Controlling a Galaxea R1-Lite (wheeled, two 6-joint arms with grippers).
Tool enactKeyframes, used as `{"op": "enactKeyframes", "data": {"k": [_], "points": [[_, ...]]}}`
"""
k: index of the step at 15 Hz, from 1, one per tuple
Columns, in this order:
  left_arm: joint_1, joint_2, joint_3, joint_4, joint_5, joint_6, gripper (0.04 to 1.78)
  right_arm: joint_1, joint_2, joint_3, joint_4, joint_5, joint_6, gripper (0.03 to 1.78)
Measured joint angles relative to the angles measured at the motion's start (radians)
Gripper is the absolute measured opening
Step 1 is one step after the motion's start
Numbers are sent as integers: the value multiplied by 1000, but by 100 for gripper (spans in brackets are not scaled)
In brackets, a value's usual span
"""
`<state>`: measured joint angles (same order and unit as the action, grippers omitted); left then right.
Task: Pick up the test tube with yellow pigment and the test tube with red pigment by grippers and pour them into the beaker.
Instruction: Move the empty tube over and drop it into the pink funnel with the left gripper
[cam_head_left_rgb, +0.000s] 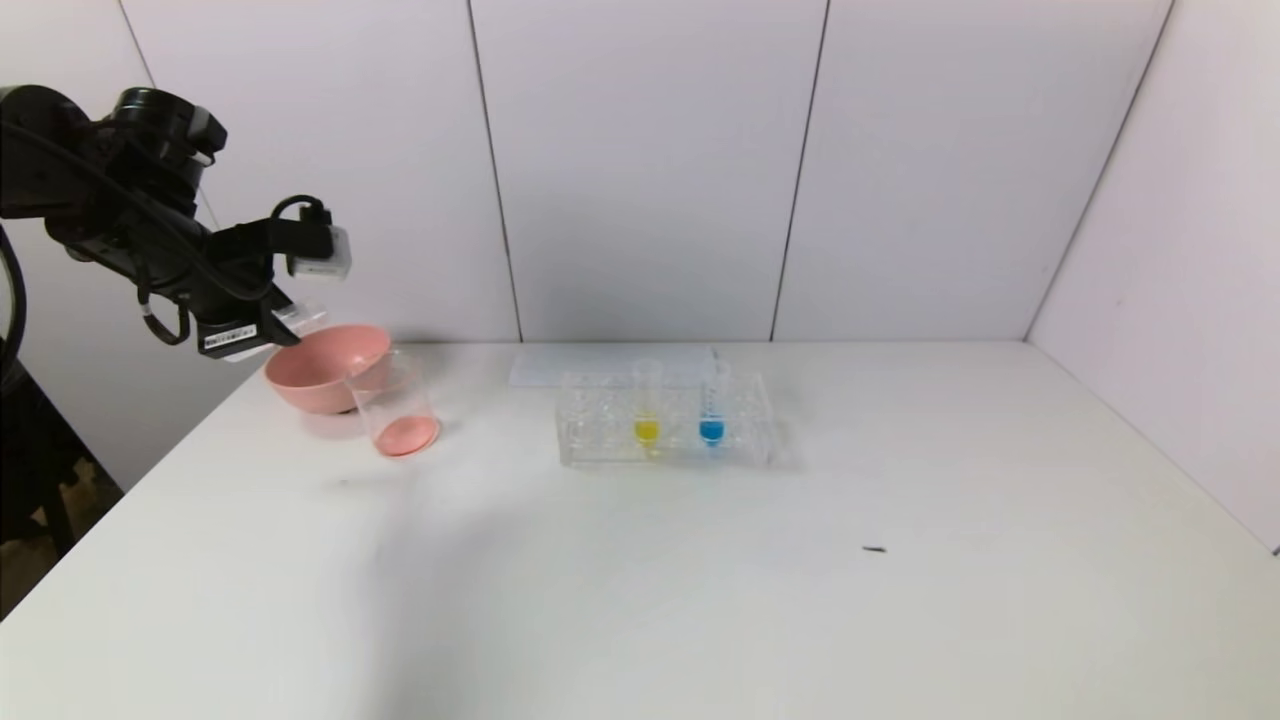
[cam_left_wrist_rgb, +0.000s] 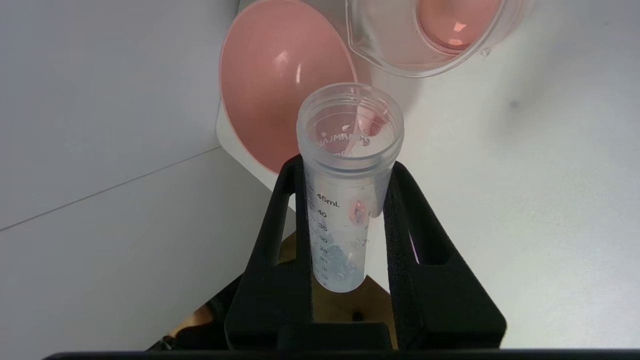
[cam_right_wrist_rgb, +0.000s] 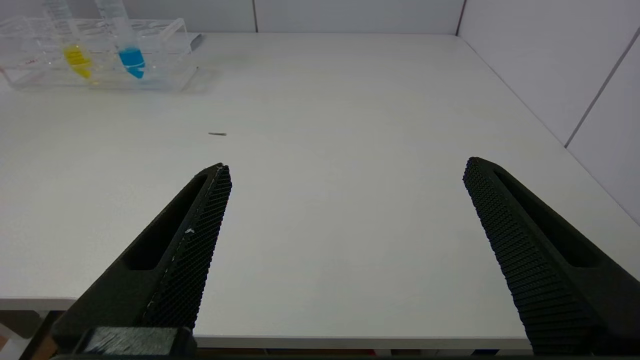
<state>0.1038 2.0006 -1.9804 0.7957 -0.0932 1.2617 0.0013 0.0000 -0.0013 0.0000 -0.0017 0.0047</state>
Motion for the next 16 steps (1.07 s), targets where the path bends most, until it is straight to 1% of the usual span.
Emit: {"op": "enactKeyframes", "data": {"k": [3,8,11,13,16], "points": [[21,-13,0,-3,-81,-89,44,0,0,0,0,0,0,170],[26,-30,4,-7,-152,-333,44,0,0,0,0,0,0,170],[40,-34,9,-14,-250,-445,44,0,0,0,0,0,0,170],[56,-34,17,-22,-285,-464,44,0,0,0,0,0,-1,170],[79,-31,30,-59,-288,-498,44,0,0,0,0,0,0,170]]}}
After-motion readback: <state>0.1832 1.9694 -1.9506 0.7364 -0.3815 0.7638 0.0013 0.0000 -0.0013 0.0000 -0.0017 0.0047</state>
